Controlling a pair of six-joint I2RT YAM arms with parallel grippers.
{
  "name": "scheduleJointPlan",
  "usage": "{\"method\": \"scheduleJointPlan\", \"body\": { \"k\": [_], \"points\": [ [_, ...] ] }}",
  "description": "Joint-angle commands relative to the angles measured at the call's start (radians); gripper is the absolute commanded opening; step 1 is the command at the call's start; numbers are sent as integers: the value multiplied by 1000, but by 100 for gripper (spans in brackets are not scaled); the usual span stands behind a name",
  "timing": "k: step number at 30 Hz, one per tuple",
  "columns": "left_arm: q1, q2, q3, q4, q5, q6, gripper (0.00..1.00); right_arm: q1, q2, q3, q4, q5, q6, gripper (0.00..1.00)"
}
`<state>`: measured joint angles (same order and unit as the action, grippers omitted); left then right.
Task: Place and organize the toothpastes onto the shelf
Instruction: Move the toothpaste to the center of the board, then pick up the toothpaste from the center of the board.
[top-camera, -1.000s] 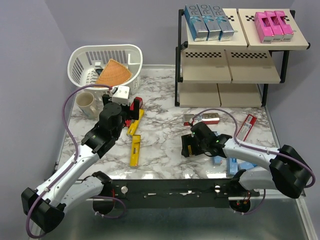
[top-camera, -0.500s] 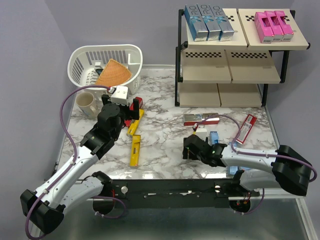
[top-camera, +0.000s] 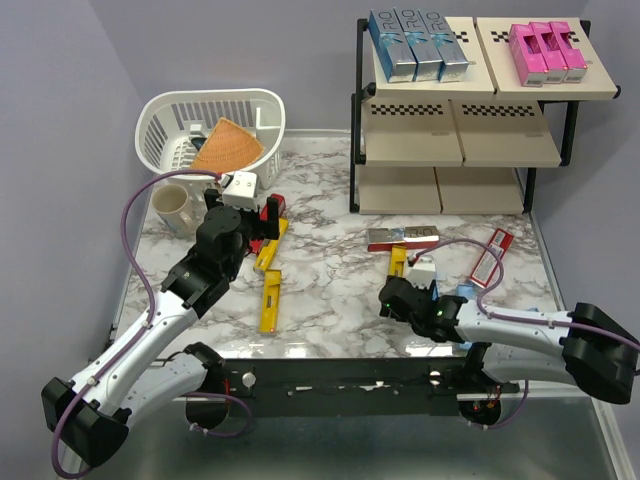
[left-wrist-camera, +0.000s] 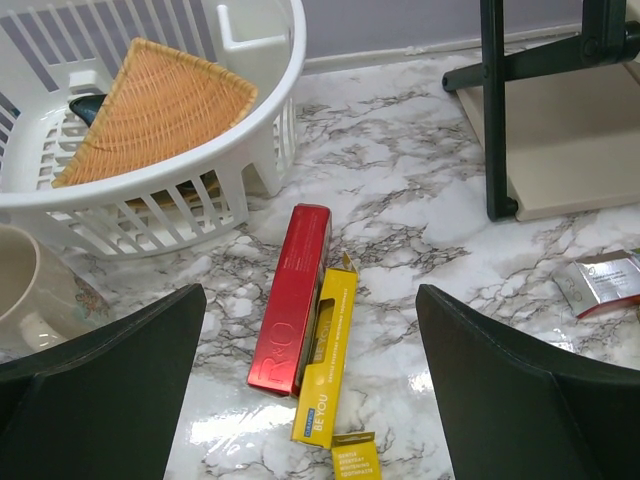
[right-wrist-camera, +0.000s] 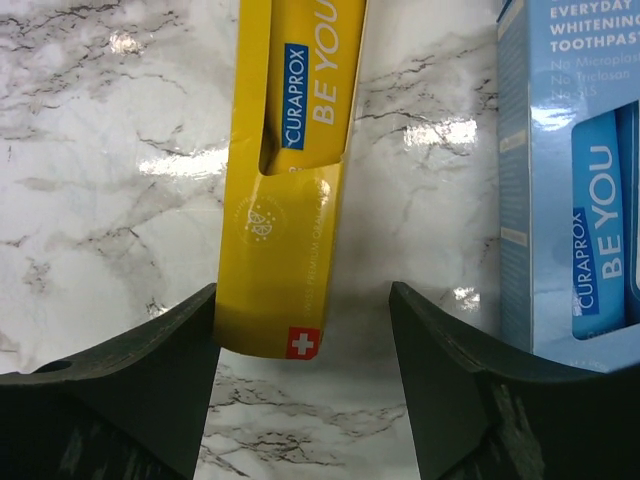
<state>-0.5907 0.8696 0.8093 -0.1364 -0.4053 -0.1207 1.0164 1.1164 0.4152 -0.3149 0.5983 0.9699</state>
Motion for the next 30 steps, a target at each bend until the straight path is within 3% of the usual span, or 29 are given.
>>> {"method": "scheduleJointPlan", "body": {
  "k": [1, 10, 17, 23, 30],
  "points": [
    [3, -3, -7, 12, 23, -8, 99, 31, 69, -4, 71, 87, -22, 72],
    [3, -3, -9, 12, 28, -4, 99, 103, 203, 62, -28, 202, 79, 63],
    [3, 0, -7, 11, 34, -4, 99, 171, 191, 140, -173, 241, 113, 45],
    [3, 0, -5, 8, 39, -4, 99, 177, 38, 197, -230, 258, -16, 42],
    [3, -7, -4, 4, 45, -4, 99, 157, -119, 275, -104, 236, -406, 41]
  ]
}}
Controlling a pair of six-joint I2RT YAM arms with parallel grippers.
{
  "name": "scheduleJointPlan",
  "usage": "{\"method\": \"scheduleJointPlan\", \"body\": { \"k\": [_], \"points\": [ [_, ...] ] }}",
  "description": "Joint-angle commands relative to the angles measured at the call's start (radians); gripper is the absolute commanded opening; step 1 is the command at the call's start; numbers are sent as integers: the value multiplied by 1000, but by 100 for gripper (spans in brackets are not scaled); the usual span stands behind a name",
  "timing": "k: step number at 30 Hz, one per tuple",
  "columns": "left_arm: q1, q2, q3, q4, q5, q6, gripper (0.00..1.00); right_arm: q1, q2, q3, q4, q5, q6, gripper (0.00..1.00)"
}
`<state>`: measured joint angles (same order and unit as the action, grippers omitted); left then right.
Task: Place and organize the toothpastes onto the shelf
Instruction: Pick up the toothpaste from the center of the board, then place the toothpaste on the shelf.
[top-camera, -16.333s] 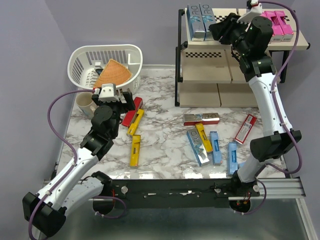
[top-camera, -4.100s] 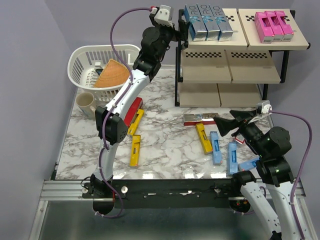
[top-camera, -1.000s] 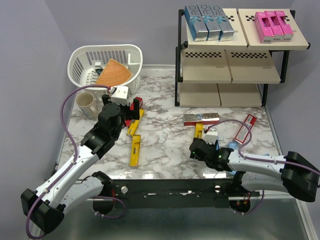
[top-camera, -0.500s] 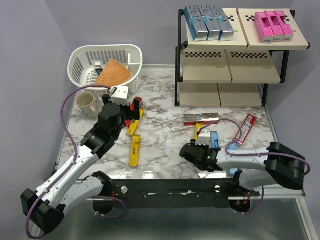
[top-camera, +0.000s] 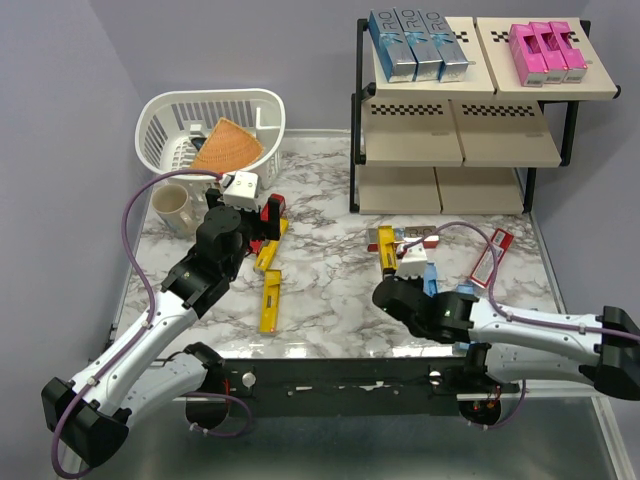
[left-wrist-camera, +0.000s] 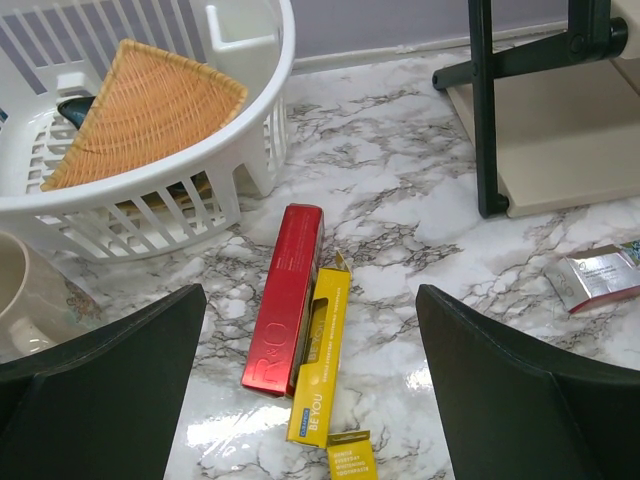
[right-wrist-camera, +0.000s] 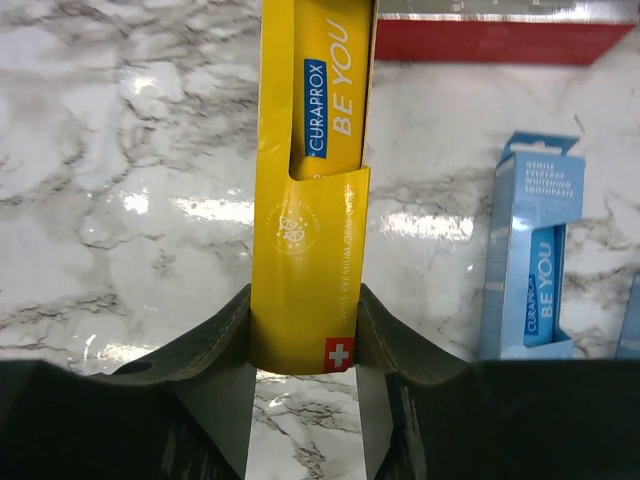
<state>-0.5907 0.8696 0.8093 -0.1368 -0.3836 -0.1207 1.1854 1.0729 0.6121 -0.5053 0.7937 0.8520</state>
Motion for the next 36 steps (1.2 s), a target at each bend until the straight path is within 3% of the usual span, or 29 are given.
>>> {"method": "scheduleJointPlan", "body": {
  "k": [1, 9, 15, 21, 28, 36],
  "points": [
    [3, -7, -4, 5, 23, -2, 99, -30, -83, 92, 131, 32, -332, 40],
    [3, -6, -7, 8, 19, 3, 99, -252, -110, 193, 415, -161, -704, 38],
    [3, 11, -10, 16, 22, 4, 99, -391, 30, 357, 548, -252, -839, 39],
    [3, 28, -12, 20, 31, 1, 99, -506, 241, 543, 599, -294, -892, 40],
    [5, 28, -12, 20, 18, 6, 99, -581, 395, 644, 599, -347, -855, 42],
    [5, 23, -9, 20, 35, 0, 99, -609, 484, 646, 728, -353, -854, 49]
  ]
}}
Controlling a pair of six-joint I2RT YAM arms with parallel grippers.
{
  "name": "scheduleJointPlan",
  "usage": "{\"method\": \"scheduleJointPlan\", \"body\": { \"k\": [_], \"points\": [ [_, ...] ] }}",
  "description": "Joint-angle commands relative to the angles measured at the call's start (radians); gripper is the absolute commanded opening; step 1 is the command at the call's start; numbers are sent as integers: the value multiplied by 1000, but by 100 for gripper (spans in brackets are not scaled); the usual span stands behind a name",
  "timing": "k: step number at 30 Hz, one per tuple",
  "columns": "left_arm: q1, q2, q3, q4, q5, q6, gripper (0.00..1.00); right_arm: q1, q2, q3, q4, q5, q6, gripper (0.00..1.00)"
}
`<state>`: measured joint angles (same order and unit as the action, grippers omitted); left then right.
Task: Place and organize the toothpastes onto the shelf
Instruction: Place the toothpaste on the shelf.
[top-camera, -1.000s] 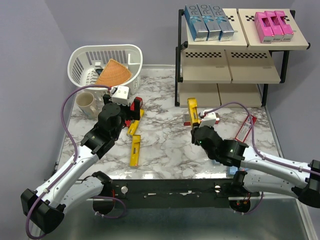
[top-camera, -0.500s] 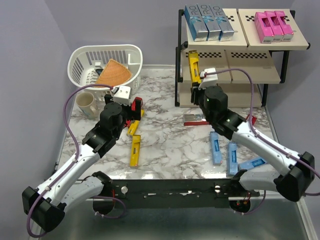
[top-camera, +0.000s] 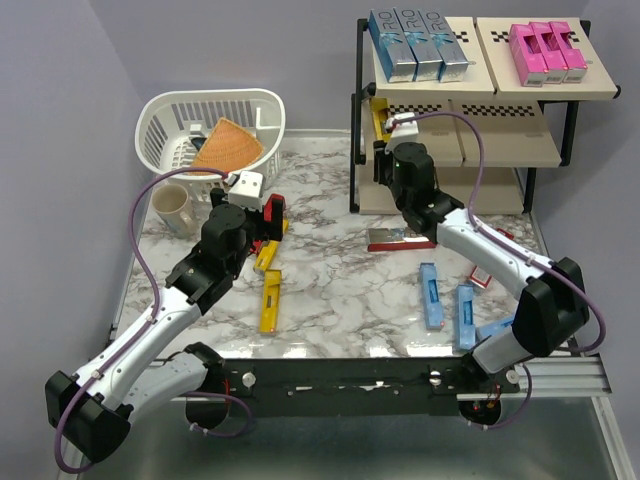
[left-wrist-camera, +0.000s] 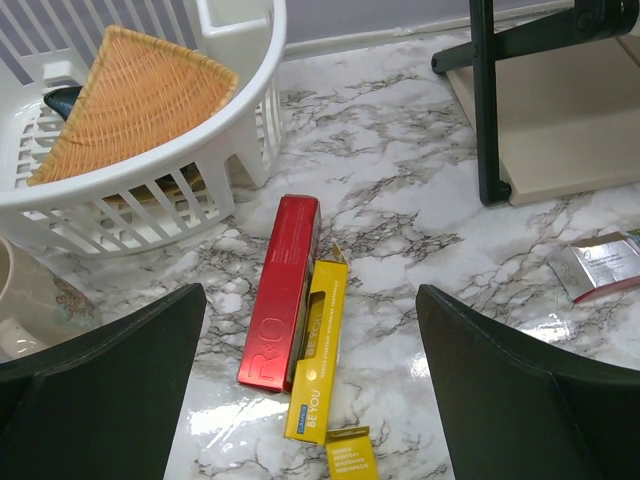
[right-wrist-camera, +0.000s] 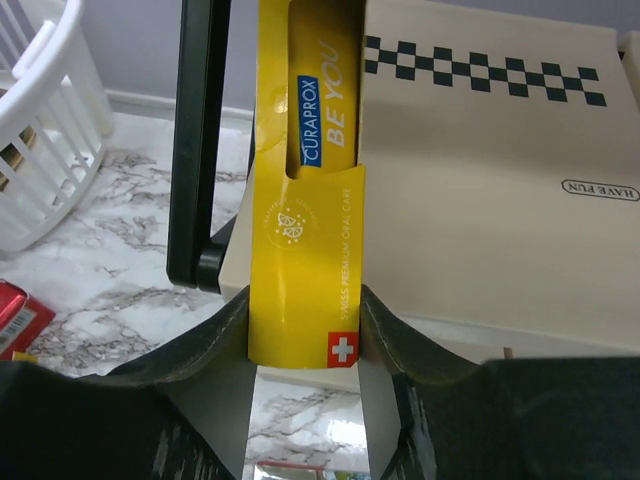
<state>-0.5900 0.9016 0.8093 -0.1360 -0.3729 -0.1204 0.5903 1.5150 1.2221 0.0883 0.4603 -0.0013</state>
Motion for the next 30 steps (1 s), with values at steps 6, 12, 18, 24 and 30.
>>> {"method": "scheduleJointPlan", "body": {
  "k": [6, 12, 18, 24, 30],
  "points": [
    [4, -15, -10, 18, 25, 2, 99, -33, 91, 24, 225, -15, 40, 54],
    [4, -18, -10, 16, 23, 1, 99, -41, 85, -1, 261, -18, 67, 55],
    [6, -18, -9, 16, 26, 2, 99, -41, 91, -10, 338, -9, 64, 47],
    [9, -10, -9, 16, 28, 1, 99, -41, 152, 39, 383, 35, 50, 41],
    [15, -6, -9, 16, 32, -2, 99, -41, 192, 30, 464, 81, 61, 41]
  ]
}}
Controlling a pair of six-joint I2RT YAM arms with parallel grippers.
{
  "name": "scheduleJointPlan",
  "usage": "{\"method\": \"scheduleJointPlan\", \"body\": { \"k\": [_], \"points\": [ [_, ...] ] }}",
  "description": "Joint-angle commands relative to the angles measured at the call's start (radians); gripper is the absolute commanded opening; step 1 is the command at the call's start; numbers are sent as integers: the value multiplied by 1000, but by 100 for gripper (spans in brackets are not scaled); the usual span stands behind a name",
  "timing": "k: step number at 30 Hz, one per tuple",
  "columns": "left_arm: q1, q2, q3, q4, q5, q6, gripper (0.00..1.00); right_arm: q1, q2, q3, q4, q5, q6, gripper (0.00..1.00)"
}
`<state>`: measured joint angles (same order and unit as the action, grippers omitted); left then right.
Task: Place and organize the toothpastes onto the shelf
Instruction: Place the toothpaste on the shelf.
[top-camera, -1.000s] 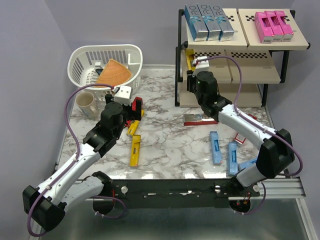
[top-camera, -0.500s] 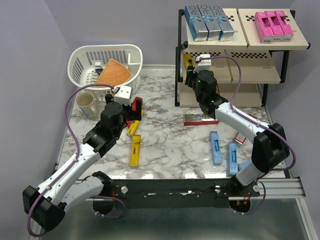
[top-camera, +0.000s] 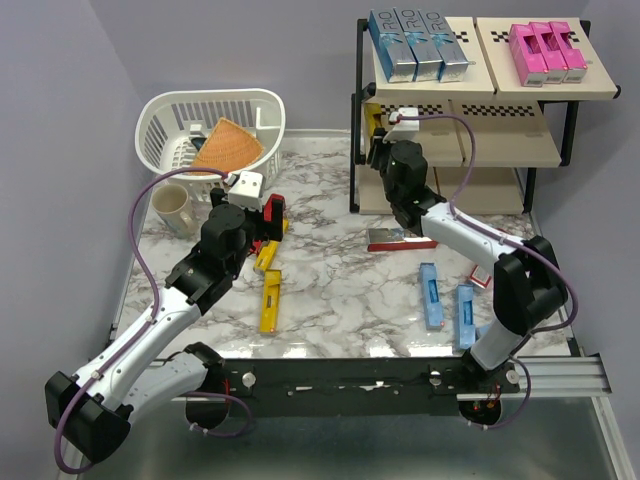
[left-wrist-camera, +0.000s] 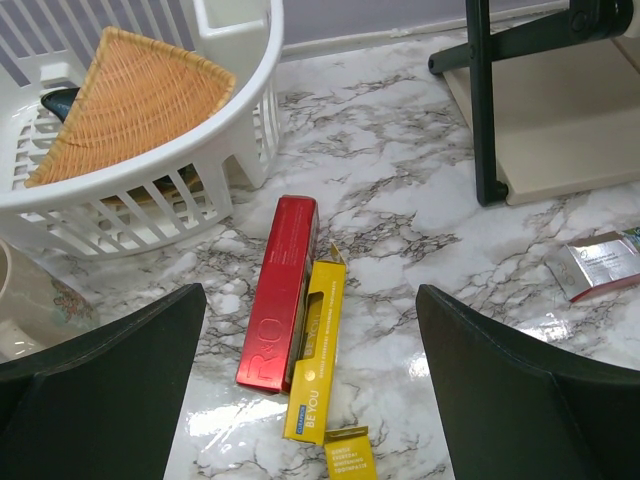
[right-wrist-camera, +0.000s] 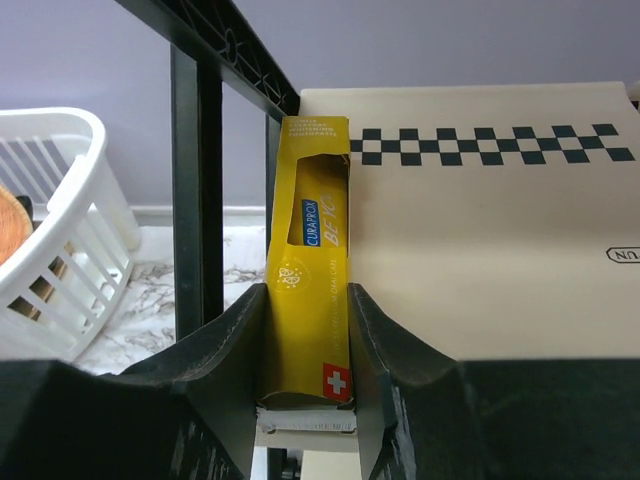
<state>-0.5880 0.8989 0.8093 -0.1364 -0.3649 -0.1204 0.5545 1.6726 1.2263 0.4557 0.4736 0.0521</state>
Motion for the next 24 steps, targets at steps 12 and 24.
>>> {"method": "scheduleJointPlan", "body": {
  "k": [12, 24],
  "points": [
    [34, -2, -4, 15, 44, -19, 99, -5, -45, -33, 58, 13, 84, 69],
    [42, 72, 19, -22, 87, -77, 99, 90, -379, -313, -146, -171, 153, 92]
  ]
}}
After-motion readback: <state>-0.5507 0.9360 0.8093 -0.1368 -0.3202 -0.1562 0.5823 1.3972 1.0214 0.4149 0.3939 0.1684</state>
